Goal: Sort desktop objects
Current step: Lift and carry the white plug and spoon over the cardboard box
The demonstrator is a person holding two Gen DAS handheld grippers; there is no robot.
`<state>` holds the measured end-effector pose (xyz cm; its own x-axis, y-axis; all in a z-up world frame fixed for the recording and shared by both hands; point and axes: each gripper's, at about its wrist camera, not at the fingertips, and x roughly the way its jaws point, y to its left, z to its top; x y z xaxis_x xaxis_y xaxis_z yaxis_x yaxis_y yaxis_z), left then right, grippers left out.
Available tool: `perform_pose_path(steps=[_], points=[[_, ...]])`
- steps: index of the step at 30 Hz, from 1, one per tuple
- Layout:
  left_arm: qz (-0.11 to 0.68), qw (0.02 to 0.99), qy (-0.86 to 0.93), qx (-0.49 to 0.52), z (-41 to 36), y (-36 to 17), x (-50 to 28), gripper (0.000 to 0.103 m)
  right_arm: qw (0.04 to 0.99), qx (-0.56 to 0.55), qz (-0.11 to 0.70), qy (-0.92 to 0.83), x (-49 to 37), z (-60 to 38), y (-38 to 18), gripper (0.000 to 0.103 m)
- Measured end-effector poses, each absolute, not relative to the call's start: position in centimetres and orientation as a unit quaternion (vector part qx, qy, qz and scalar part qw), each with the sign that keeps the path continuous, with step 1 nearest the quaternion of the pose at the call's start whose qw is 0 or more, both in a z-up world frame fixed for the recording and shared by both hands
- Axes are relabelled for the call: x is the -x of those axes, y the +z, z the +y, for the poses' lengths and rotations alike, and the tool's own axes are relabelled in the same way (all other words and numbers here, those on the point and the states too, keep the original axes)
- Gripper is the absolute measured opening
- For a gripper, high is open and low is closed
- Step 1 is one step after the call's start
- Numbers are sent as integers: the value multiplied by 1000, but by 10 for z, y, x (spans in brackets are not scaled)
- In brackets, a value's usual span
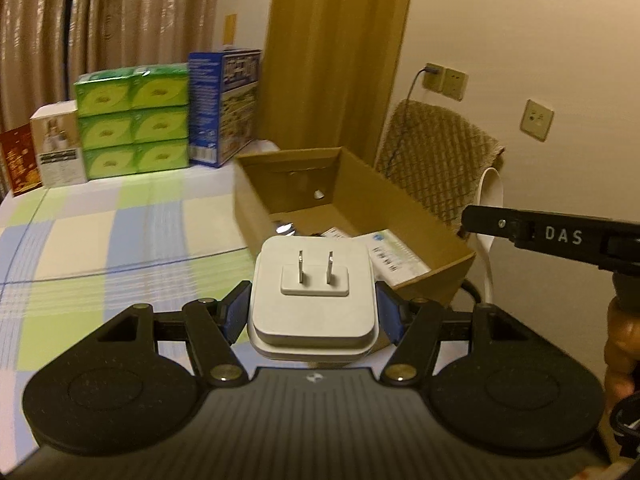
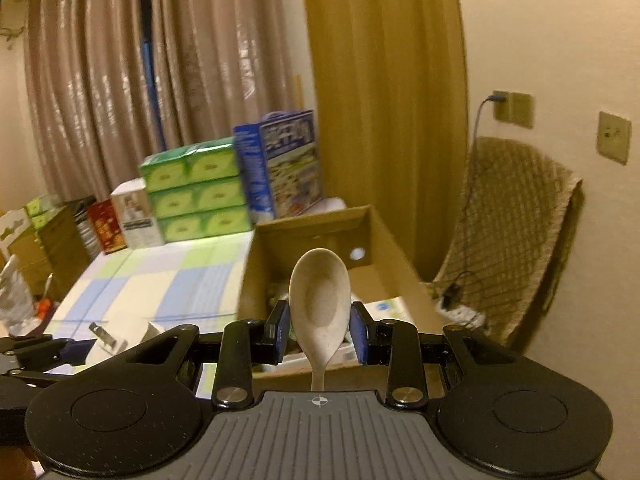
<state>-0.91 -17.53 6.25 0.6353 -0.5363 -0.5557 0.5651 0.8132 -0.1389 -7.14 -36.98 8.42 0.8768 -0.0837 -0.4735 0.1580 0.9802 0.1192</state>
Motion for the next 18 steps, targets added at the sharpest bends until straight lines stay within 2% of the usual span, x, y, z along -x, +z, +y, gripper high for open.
perform_pose_path(steps=[18], points=[[292, 898, -328, -37, -236, 81, -22, 60, 964, -87, 242, -65, 31, -417, 90, 29]])
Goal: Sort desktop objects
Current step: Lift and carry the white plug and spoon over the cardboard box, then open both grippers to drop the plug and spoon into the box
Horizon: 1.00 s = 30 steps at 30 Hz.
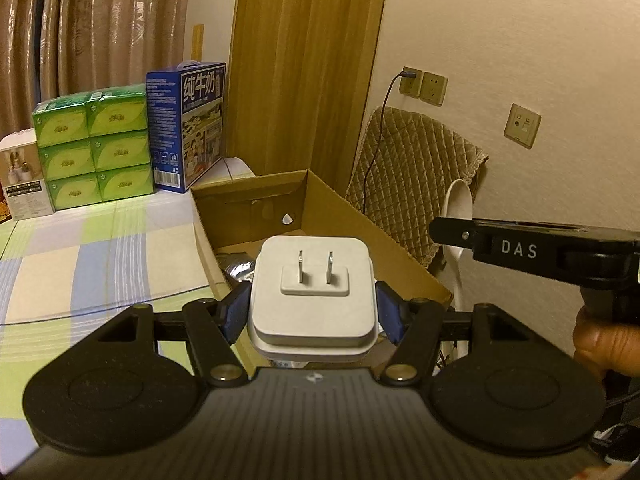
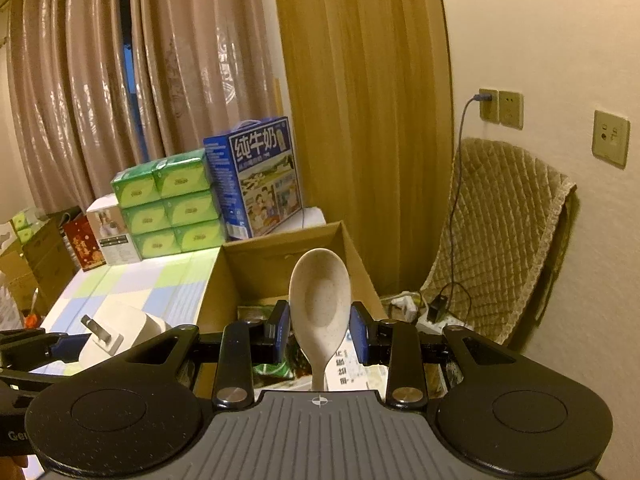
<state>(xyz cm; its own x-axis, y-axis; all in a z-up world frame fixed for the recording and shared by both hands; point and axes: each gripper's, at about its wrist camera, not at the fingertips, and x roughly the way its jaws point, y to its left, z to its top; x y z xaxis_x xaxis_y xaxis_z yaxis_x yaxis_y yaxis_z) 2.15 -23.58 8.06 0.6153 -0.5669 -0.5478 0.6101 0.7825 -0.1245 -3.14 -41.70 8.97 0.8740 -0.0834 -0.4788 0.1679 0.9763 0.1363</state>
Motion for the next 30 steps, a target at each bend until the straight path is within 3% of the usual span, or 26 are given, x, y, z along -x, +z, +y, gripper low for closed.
perform_pose_path(steps=[21, 24, 30], points=[[309, 894, -324, -27, -273, 58, -93, 60, 960, -92, 261, -48, -51, -448, 75, 29], [315, 896, -314, -22, -277, 48, -108, 67, 958, -89, 269, -47, -62, -449, 69, 29], [315, 900, -301, -9, -262, 43, -121, 67, 954, -87, 282, -42, -73, -448, 58, 29]])
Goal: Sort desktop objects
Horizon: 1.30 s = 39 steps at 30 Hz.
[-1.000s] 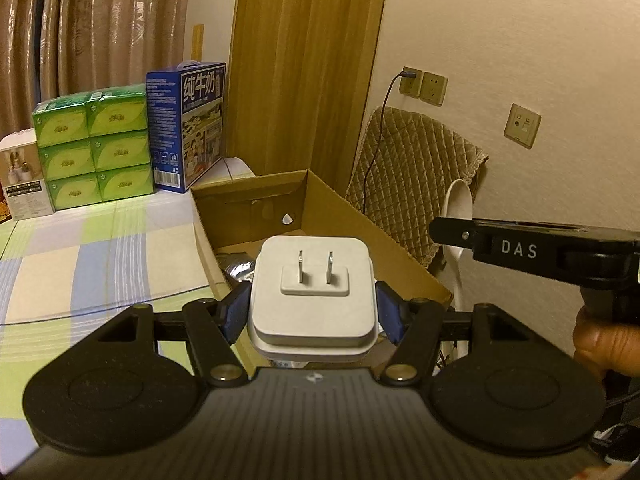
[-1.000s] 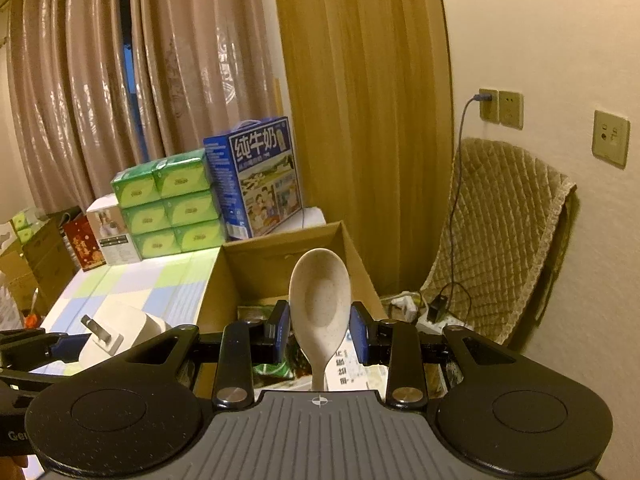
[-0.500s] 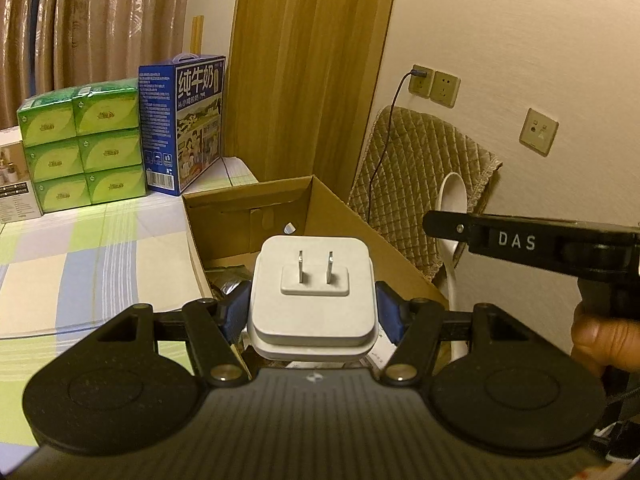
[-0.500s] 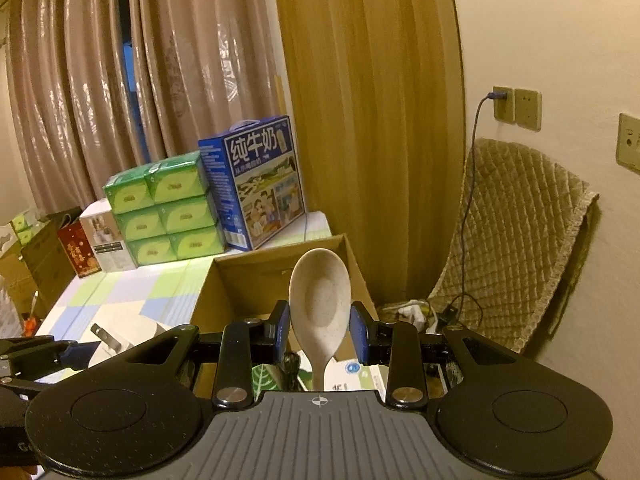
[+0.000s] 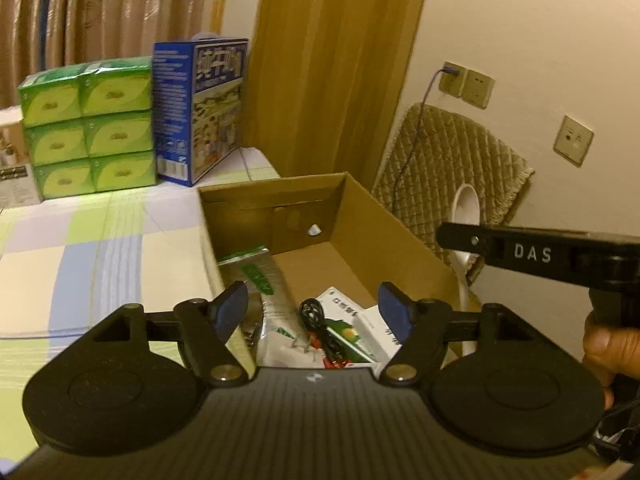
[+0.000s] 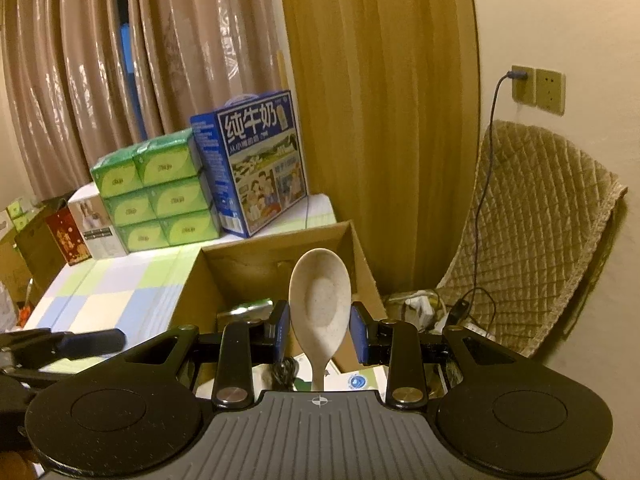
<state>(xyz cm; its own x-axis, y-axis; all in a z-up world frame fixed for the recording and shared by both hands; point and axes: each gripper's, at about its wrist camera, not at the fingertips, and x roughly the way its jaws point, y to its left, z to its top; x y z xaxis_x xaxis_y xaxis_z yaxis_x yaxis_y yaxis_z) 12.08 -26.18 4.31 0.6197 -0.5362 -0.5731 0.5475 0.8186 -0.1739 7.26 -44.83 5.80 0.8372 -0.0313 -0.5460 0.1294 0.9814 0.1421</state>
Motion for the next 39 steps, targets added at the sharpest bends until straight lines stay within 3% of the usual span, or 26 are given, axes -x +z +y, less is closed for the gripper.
perform_pose_path(steps=[7, 8, 9, 11, 16, 22, 27, 39], points=[[319, 904, -283, 7, -241, 40, -120, 70, 952, -87, 293, -19, -82, -436, 53, 30], [319, 905, -282, 8, -239, 40, -120, 70, 952, -89, 294, -10, -84, -435, 53, 33], [319, 905, -280, 8, -238, 40, -119, 72, 952, -90, 292, -8, -85, -434, 55, 50], [318, 906, -278, 8, -234, 40, -116, 75, 956, -93, 277, -15, -81, -435, 59, 71], [318, 909, -268, 7, -224, 38, -104, 83, 958, -102, 268, -33, -69, -444, 66, 72], [314, 917, -247, -2, -215, 42, -84, 99, 957, -110, 264, -54, -34, -447, 68, 90], [307, 920, -242, -10, -211, 52, -65, 102, 953, -114, 272, -66, -5, -444, 67, 101], [308, 923, -230, -4, -206, 69, -22, 102, 949, -97, 294, -64, 51, -427, 68, 101]])
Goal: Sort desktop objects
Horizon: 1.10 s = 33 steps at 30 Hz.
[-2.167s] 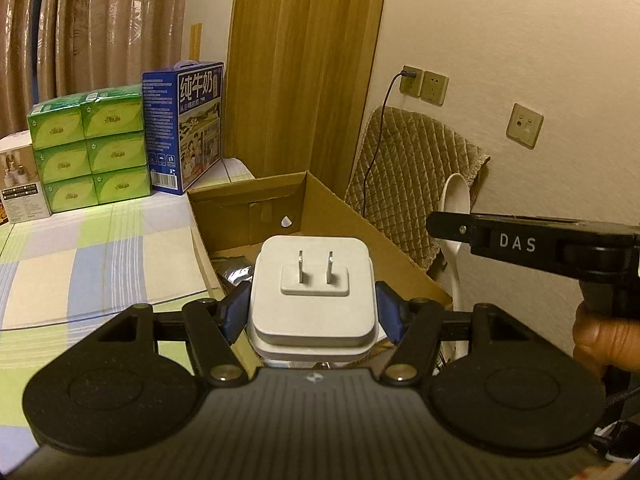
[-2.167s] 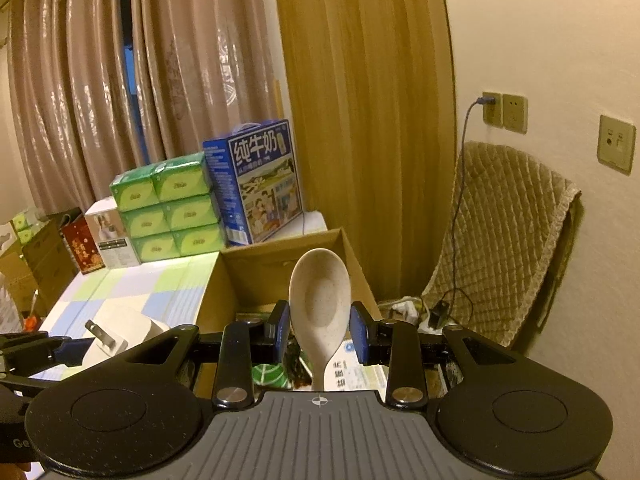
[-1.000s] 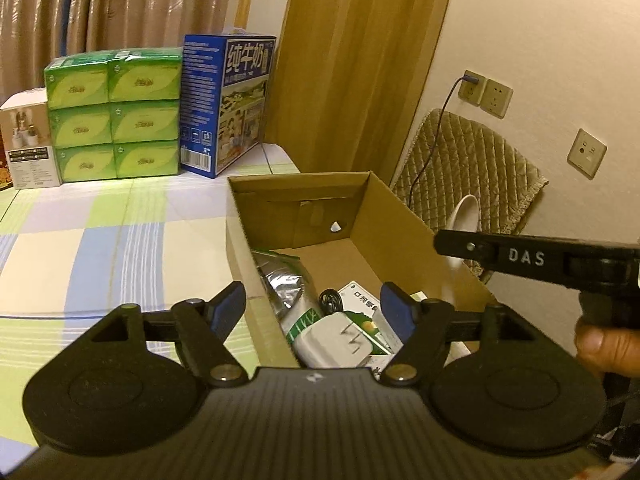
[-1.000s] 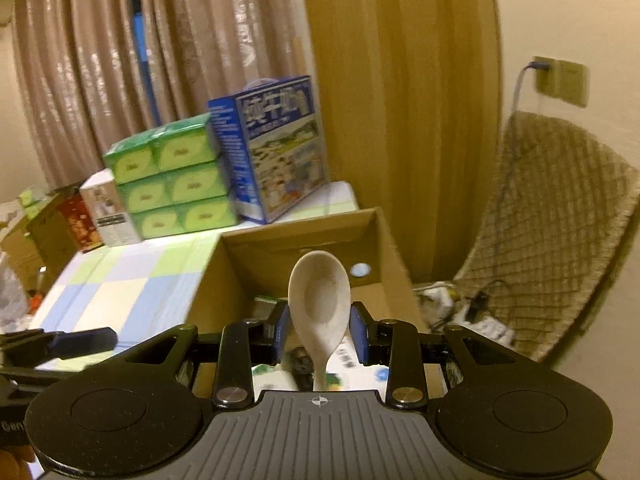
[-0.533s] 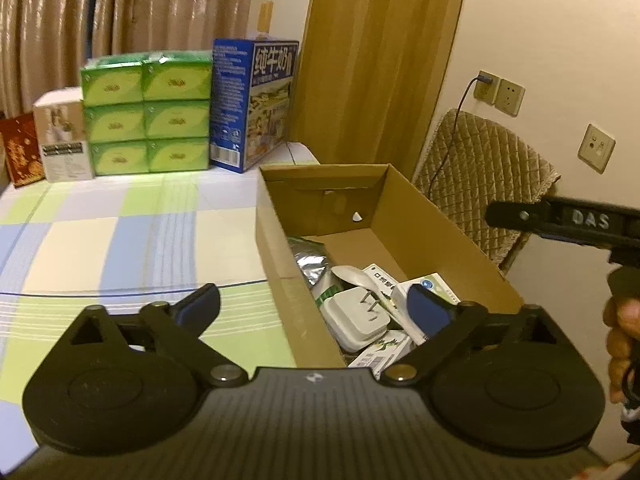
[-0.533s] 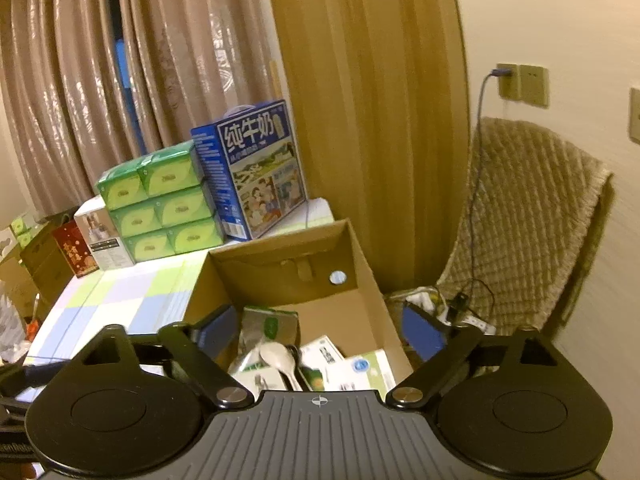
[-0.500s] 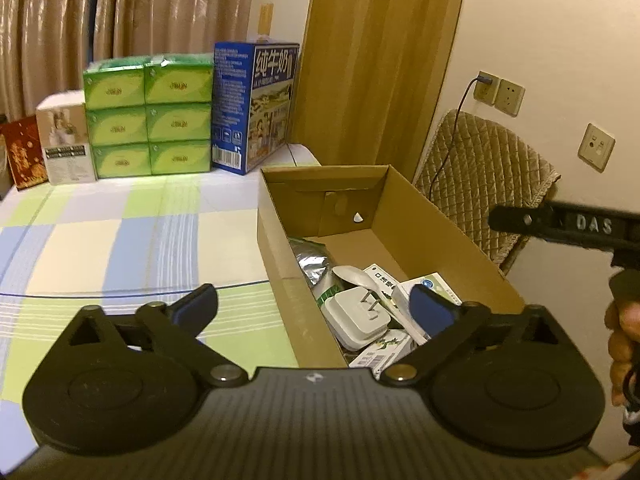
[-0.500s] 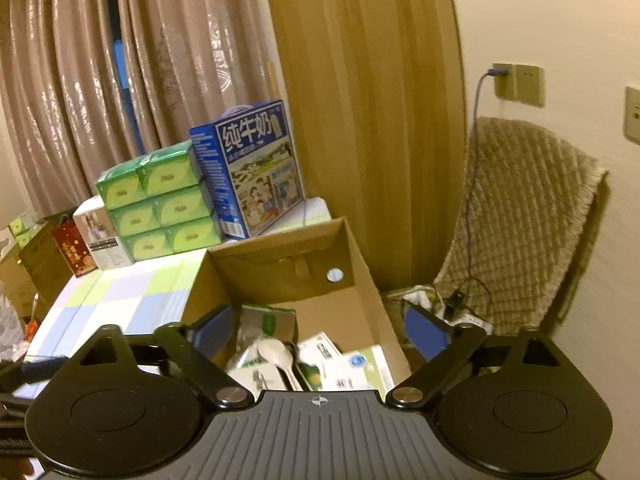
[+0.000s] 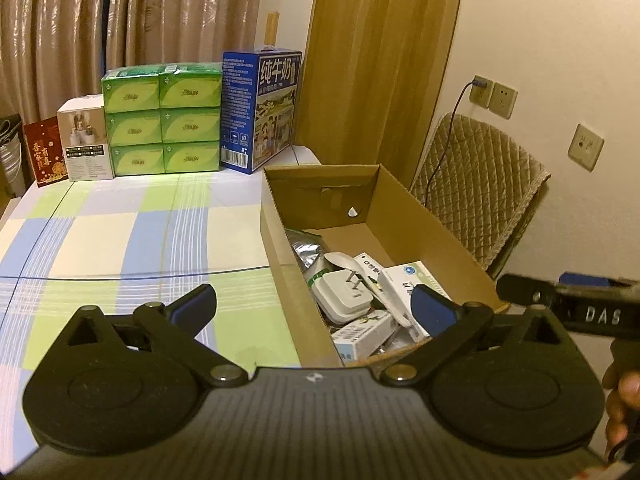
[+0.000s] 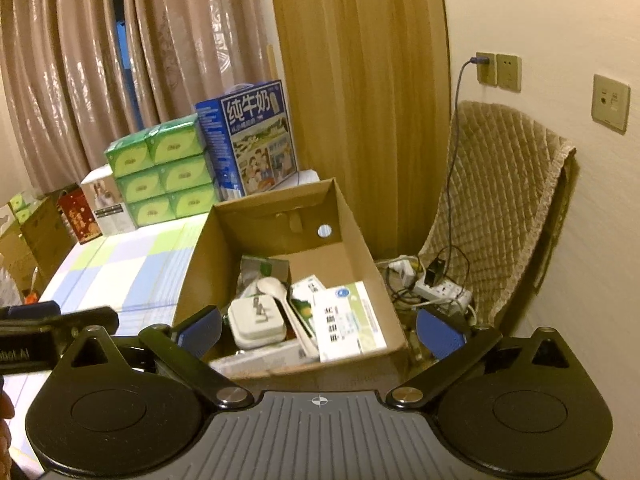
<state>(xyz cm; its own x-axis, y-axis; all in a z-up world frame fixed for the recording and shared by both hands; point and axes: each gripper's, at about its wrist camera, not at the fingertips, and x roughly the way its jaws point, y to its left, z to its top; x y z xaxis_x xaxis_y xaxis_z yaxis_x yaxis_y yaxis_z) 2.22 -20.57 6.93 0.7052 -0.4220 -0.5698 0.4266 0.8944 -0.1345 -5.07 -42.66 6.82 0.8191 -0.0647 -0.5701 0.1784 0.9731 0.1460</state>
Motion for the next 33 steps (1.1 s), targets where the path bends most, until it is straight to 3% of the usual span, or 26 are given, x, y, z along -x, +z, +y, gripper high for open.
perform_pose_path(steps=[33], points=[[389, 897, -205, 38, -183, 68, 22, 102, 941, -80, 326, -35, 105, -395, 72, 101]])
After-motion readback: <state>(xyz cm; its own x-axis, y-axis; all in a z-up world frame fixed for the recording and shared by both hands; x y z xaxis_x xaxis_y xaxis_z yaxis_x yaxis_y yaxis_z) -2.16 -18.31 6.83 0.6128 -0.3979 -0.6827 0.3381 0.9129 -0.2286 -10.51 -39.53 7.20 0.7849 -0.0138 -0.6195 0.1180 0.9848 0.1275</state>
